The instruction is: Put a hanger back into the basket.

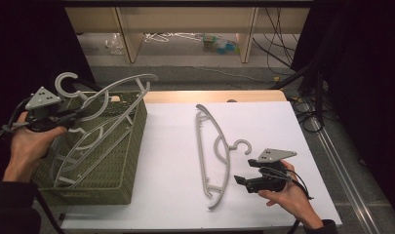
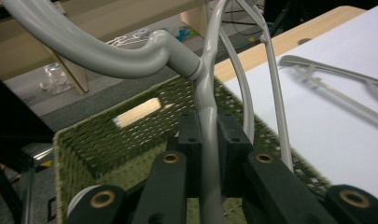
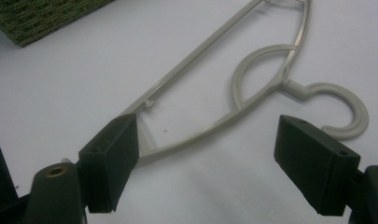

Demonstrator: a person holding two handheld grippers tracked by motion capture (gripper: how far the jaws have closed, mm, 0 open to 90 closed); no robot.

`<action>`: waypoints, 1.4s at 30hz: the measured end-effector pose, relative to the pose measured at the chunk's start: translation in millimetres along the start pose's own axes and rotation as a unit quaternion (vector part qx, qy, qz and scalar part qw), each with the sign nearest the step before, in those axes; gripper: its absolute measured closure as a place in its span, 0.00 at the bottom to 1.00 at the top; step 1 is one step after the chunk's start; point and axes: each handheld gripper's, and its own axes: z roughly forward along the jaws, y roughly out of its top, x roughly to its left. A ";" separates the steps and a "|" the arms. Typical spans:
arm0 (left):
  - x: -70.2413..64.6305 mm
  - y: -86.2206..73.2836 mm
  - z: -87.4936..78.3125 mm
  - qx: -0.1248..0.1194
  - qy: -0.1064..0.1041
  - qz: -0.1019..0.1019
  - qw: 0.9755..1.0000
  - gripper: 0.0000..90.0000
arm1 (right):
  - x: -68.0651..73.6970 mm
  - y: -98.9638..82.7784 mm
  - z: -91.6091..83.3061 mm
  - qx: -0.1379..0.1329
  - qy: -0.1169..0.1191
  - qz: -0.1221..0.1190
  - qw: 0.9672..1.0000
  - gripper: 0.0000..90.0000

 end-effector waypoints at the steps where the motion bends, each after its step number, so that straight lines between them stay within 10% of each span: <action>1: 5.8 -5.5 2.9 0.000 0.006 -0.006 1.000 0.91 | 0.1 0.0 -0.2 0.000 0.000 0.001 1.000 0.26; 23: 41.5 -36.2 18.9 0.041 0.058 0.019 0.997 0.91 | 0.8 0.2 1.1 0.002 0.003 -0.003 1.000 0.26; 42: 46.6 -62.8 21.7 0.055 0.023 0.001 0.998 0.91 | -0.2 -0.6 2.8 0.002 0.002 -0.004 1.000 0.26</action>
